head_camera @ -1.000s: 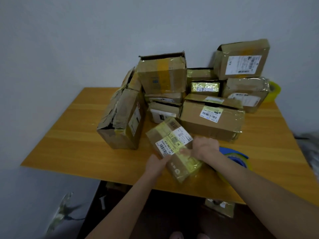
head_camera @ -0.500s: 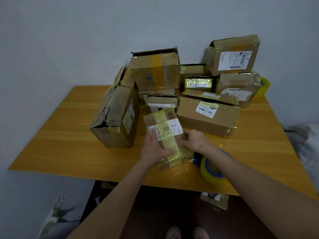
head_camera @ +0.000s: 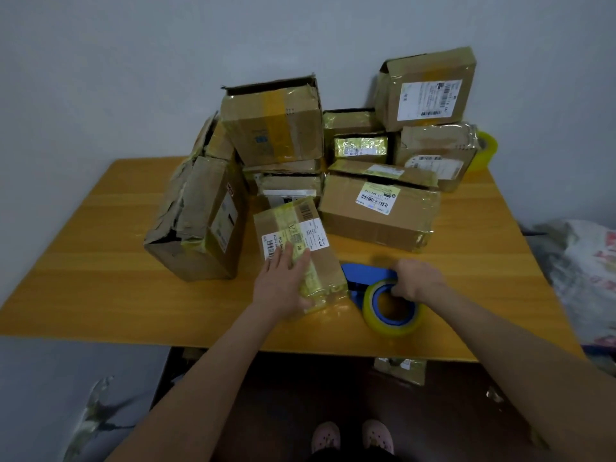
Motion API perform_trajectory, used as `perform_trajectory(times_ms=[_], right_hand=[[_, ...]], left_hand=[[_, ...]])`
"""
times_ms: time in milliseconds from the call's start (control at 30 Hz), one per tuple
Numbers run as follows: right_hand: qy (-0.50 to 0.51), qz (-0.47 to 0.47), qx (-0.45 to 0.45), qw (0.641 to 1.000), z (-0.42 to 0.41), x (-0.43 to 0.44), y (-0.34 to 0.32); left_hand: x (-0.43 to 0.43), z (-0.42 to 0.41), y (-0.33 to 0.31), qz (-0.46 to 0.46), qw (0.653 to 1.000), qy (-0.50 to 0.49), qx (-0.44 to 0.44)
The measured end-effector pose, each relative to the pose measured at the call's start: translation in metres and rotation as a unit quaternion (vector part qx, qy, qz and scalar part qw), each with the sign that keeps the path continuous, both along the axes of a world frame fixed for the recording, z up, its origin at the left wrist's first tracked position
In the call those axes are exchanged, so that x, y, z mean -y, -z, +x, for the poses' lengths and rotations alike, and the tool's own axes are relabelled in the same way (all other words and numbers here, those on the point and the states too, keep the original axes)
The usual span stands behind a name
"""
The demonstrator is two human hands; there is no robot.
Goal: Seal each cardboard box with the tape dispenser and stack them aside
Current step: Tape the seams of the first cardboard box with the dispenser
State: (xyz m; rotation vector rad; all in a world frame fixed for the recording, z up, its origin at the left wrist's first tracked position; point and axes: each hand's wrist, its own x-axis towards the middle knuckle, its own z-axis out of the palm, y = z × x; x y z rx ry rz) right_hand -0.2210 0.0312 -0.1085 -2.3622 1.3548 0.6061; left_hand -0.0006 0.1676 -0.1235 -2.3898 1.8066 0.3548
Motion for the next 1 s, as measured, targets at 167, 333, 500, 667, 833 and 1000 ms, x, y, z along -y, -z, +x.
perform_trajectory(times_ms=[167, 333, 500, 667, 833, 1000], right_hand=[[-0.039, -0.07, -0.018, 0.997, 0.003, -0.004, -0.002], [-0.052, -0.098, -0.016, 0.994, 0.002, -0.006, 0.004], [-0.081, -0.074, -0.032, 0.993, 0.001, 0.003, -0.006], [-0.034, 0.085, -0.007, 0.996, -0.009, 0.012, -0.011], [0.013, 0.209, 0.023, 0.978, -0.009, 0.011, -0.018], [0.046, 0.259, 0.058, 0.963, -0.036, 0.028, -0.031]], left_hand=[[0.001, 0.002, -0.011, 0.017, 1.0, -0.007, 0.003], [0.002, -0.001, -0.018, 0.037, 0.999, -0.018, 0.005], [0.001, -0.004, -0.018, 0.041, 0.998, -0.031, 0.022], [0.0, -0.009, -0.016, 0.052, 0.997, -0.042, 0.03], [-0.001, -0.008, -0.018, 0.046, 0.997, -0.048, 0.037], [-0.019, 0.023, -0.019, 0.021, 0.994, -0.078, 0.079]])
